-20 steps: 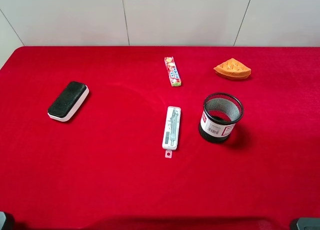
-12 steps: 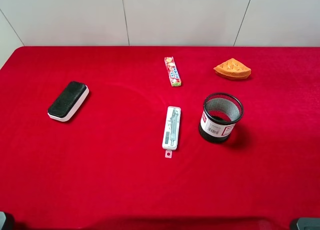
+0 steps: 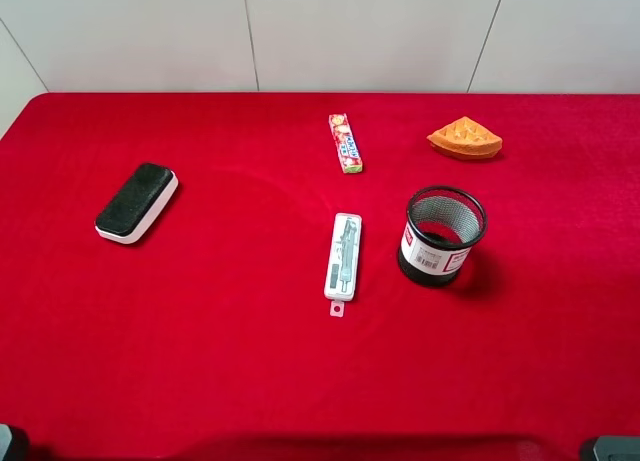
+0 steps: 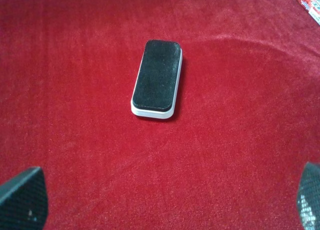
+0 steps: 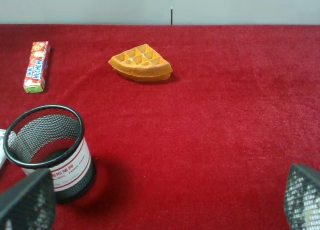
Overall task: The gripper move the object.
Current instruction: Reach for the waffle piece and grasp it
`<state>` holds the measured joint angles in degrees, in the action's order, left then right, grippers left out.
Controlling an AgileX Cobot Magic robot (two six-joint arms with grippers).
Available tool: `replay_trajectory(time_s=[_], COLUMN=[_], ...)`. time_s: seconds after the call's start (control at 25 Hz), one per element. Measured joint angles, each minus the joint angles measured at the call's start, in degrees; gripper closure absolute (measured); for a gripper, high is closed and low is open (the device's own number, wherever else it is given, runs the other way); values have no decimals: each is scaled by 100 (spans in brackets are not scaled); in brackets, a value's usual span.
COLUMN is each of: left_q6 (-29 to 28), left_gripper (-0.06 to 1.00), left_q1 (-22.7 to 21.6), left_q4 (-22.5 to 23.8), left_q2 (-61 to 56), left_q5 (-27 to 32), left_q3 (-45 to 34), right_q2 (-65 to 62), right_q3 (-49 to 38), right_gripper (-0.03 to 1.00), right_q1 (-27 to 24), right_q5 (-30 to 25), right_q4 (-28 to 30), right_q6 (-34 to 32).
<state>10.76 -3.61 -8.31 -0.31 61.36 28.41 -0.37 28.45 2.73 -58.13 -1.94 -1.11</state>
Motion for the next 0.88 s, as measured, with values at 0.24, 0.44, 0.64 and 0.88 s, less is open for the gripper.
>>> replay_trajectory(time_s=[0.24,0.44,0.64,0.88], left_q6=[0,0,0,0], left_gripper=[-5,-5,-5,-5], left_q1=[0,0,0,0], left_q4=[0,0,0,0], left_q2=[0,0,0,0], left_q5=[0,0,0,0], left_q3=[0,0,0,0], right_q2=[510,1680,2914,4435], right_q3=[372,702,1023,1485], right_gripper=[27,27,27,27], right_q1=[0,0,0,0], right_q5=[60,258,418,515], right_q4=[4,33,45,45], right_q6=[0,0,13,316])
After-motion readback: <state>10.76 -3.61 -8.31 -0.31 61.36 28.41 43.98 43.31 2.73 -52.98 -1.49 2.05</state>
